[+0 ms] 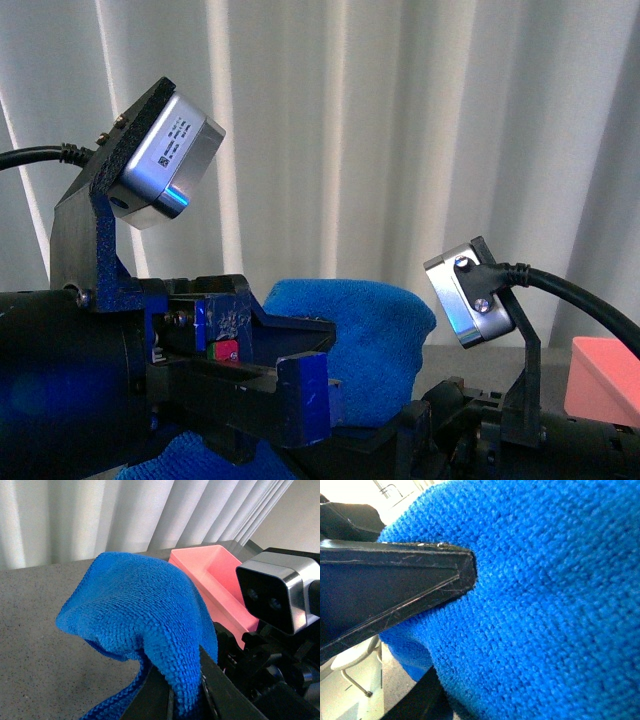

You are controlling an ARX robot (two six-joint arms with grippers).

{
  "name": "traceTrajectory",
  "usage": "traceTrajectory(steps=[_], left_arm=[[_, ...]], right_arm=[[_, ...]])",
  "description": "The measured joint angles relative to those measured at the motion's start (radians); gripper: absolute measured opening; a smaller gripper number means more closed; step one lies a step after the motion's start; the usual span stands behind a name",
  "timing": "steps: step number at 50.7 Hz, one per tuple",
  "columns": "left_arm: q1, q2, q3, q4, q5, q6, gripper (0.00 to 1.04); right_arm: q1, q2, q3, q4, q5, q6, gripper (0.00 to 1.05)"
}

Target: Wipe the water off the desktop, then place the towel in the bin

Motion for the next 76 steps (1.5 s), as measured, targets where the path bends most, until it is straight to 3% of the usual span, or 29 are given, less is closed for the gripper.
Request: traceTrajectory(steps=[10,14,36,43,57,58,62,67,70,76], left_arm=[[0.0,0.0,0.0,0.0,-0.003,0.0,0.05],[0.0,0.0,0.0,0.0,-0.002,0.0,0.17],[0.0,0.0,0.0,0.0,0.003,0.0,0.75],[0.0,0.0,0.0,0.0,0.004,0.0,0.99],[-0.001,0.0,0.0,0.002,0.003,0.001,0.98],[-0.006,0.002,-0.001,0.01,-0.018,0.009,0.97],[-0.035,0.003,-0.047,0.163,-0.369,0.099,0.85],[-0.012,-0.055,-0.132,0.241,-0.65,0.166,0.71],[0.014,-0.094,-0.172,0.245,-0.711,0.183,0.64],[0.088,-0.194,-0.264,0.239,-0.685,0.206,0.44]], right_arm=[[0.002,-0.001,0.0,0.013,0.019,0.0,0.18],[-0.003,-0.003,0.004,-0.01,0.043,-0.003,0.06],[-0.056,-0.027,0.007,-0.072,0.09,-0.066,0.04],[-0.08,-0.046,0.007,-0.107,0.091,-0.103,0.04],[-0.145,-0.079,0.007,-0.181,0.09,-0.171,0.04],[-0.148,-0.081,0.007,-0.185,0.088,-0.174,0.04],[-0.153,-0.087,0.007,-0.191,0.085,-0.182,0.04],[-0.156,-0.09,0.008,-0.199,0.077,-0.189,0.04],[-0.159,-0.092,0.008,-0.202,0.077,-0.193,0.04],[-0.166,-0.099,0.008,-0.205,0.08,-0.198,0.04]])
